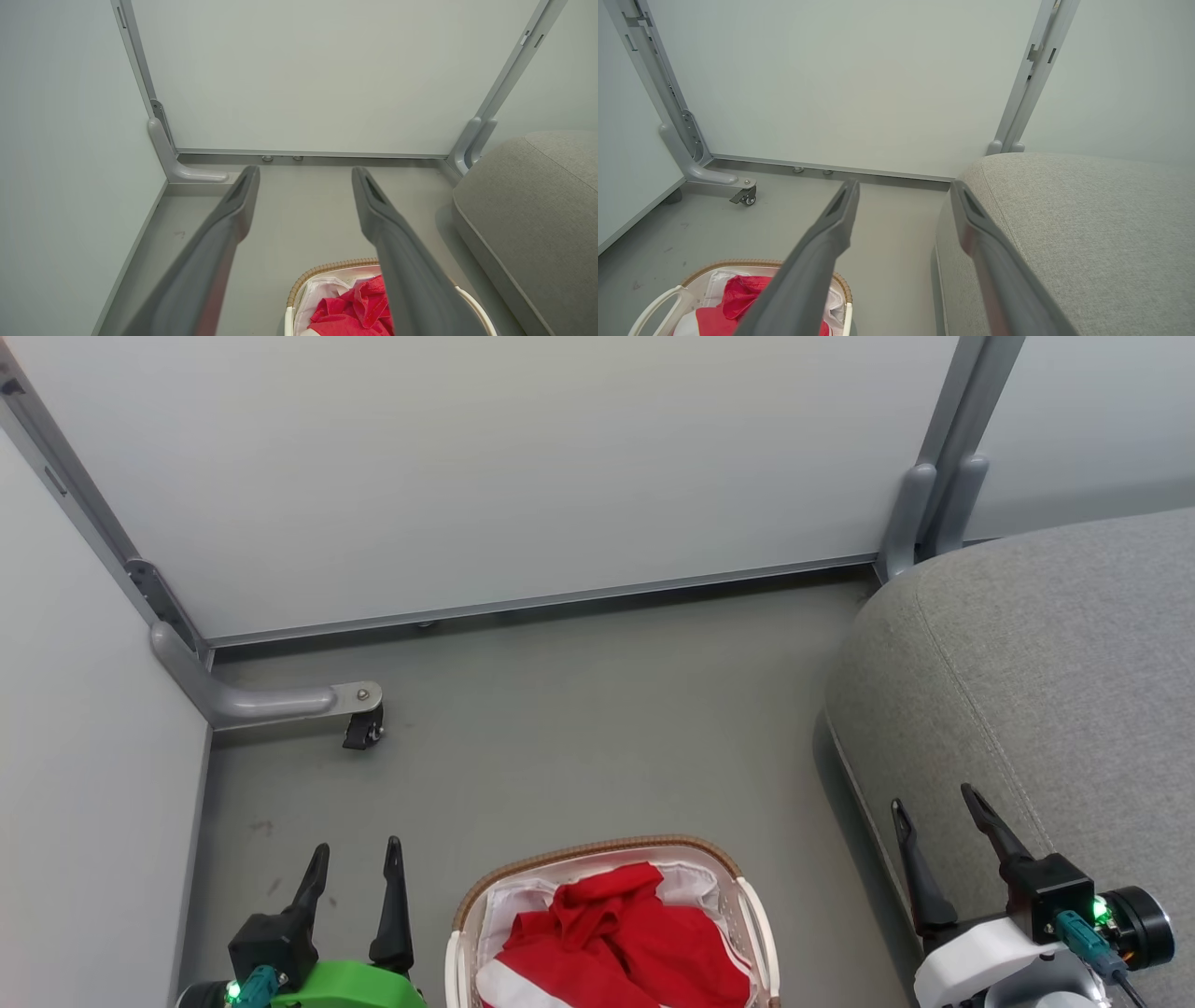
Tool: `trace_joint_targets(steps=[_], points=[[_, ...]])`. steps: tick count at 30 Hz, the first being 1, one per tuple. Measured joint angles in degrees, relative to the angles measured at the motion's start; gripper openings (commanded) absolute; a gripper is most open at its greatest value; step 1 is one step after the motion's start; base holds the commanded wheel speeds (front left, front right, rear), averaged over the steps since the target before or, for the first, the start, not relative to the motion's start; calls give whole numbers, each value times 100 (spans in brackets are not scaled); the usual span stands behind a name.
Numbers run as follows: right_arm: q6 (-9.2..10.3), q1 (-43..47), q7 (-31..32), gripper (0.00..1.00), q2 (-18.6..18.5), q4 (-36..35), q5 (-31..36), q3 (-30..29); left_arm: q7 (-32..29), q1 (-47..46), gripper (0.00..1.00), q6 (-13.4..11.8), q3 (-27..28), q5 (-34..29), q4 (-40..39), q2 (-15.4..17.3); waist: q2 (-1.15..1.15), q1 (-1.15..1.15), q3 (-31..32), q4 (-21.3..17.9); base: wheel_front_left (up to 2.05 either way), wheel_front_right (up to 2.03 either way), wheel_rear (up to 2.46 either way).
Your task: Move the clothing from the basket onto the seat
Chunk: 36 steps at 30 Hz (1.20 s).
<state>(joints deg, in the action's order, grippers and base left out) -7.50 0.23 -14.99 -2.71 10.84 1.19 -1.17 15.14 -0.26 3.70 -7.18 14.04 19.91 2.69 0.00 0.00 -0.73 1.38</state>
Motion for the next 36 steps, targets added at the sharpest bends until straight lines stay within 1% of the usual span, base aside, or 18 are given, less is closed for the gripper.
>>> trace_joint_targets(steps=[4,9,17,21,24,29,36], points=[[0,-2,0,100,0,-11,0,-3,0,-1,100,4,-30,-8,15,0,0,0,-35,-8,0,0,0],[0,-88,0,100,0,-90,12,15,0,-83,100,54,-200,-136,45,1,0,0,-176,-38,0,0,0],[-1,-588,-1,100,-7,-248,36,29,2,-818,100,240,-671,-477,390,3,0,0,-753,-171,0,0,0],[-2,-943,-1,100,-7,-326,21,70,2,-1397,100,304,-1003,-792,806,8,0,0,-1184,-272,0,0,0],[-2,-1223,-1,100,-8,-401,-71,78,3,-1823,100,336,-1157,-868,1126,14,0,0,-1543,-363,0,0,0],[-2,-1605,-1,100,-9,-494,-207,151,2,-2527,100,361,-1616,-1149,2035,177,0,0,-2199,-536,0,0,0],[-2,-1918,-1,100,-10,-548,-391,222,2,-3409,100,368,-2130,-1165,3130,341,0,1,-3113,-773,0,0,0]])
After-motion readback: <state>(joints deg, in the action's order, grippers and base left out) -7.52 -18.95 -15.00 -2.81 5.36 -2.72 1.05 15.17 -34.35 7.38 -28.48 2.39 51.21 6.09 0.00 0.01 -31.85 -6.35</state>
